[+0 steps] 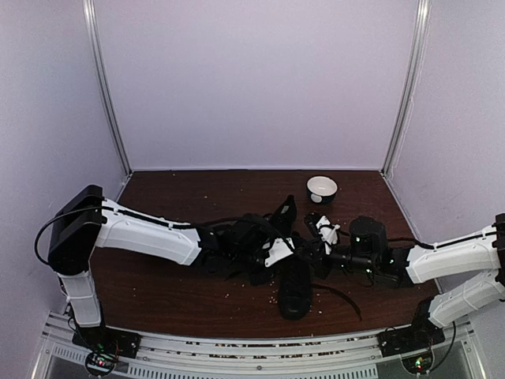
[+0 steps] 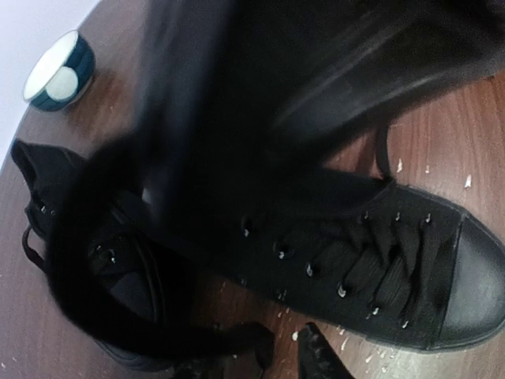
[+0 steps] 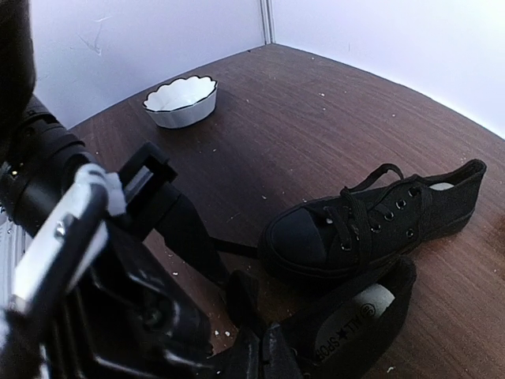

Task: Tie the shoes
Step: Pass from the left arm to the right, then pass from the right arm to the left

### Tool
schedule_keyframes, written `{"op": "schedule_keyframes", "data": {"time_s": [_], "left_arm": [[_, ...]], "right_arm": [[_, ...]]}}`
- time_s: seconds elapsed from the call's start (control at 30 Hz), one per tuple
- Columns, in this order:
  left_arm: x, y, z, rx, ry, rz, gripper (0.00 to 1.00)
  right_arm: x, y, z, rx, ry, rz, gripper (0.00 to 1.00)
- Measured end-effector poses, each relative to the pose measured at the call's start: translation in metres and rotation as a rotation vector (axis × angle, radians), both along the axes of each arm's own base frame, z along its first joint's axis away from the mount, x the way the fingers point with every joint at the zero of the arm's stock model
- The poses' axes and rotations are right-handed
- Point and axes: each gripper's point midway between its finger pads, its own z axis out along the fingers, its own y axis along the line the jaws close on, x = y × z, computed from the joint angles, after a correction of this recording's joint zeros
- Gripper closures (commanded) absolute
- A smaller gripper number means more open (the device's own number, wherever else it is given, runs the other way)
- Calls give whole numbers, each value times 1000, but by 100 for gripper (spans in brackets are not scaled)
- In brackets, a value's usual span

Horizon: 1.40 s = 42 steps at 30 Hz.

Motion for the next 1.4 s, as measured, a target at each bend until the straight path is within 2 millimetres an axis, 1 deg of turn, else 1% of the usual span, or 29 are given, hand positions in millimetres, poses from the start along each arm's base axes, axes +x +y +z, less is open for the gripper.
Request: {"op": "schedule_keyframes", "data": {"time_s": [0.07, 0.2, 0.3, 0.33, 0.43, 0.6, 0.7, 0.77, 0.87, 0.97, 1.03, 1.17, 1.23, 1.3, 1.33, 1.4], "left_arm": [[-3, -5, 6, -30, -23, -2, 48], [-9, -4, 20, -84, -60, 36, 45], [-10, -5, 39, -157, -87, 95, 42], [-9, -6, 46, -186, -94, 118, 40], [-6, -7, 66, -294, -94, 190, 39], [9, -14, 89, -497, -95, 315, 38], [15, -16, 85, -567, -107, 369, 36], [18, -14, 75, -584, -123, 402, 33], [19, -14, 58, -597, -162, 431, 32], [14, -19, 43, -584, -205, 430, 32], [10, -20, 41, -583, -222, 429, 32], [6, -22, 52, -633, -233, 429, 36], [6, -23, 53, -640, -230, 422, 40], [4, -25, 53, -642, -225, 412, 47], [4, -26, 53, -642, -223, 411, 49], [6, -24, 51, -648, -214, 427, 48]], "right_arm": [[0, -1, -1, 5, 19, -8, 100], [0, -2, -3, 20, 56, -23, 100], [0, -2, -3, 36, 80, -35, 100], [0, -2, -3, 40, 87, -39, 100], [1, -3, -3, 56, 109, -52, 100], [1, -5, -1, 74, 138, -75, 100], [1, -7, 1, 83, 146, -83, 100], [0, -7, 0, 77, 152, -86, 100], [1, -9, -4, 65, 165, -96, 100], [2, -11, -5, 64, 176, -103, 100], [2, -10, -5, 67, 180, -105, 100], [1, -10, -5, 73, 188, -106, 100], [2, -10, -4, 80, 190, -106, 100], [2, -9, -4, 84, 195, -107, 100], [2, -9, -4, 86, 197, -108, 100], [2, -9, -3, 89, 199, -108, 100]]}}
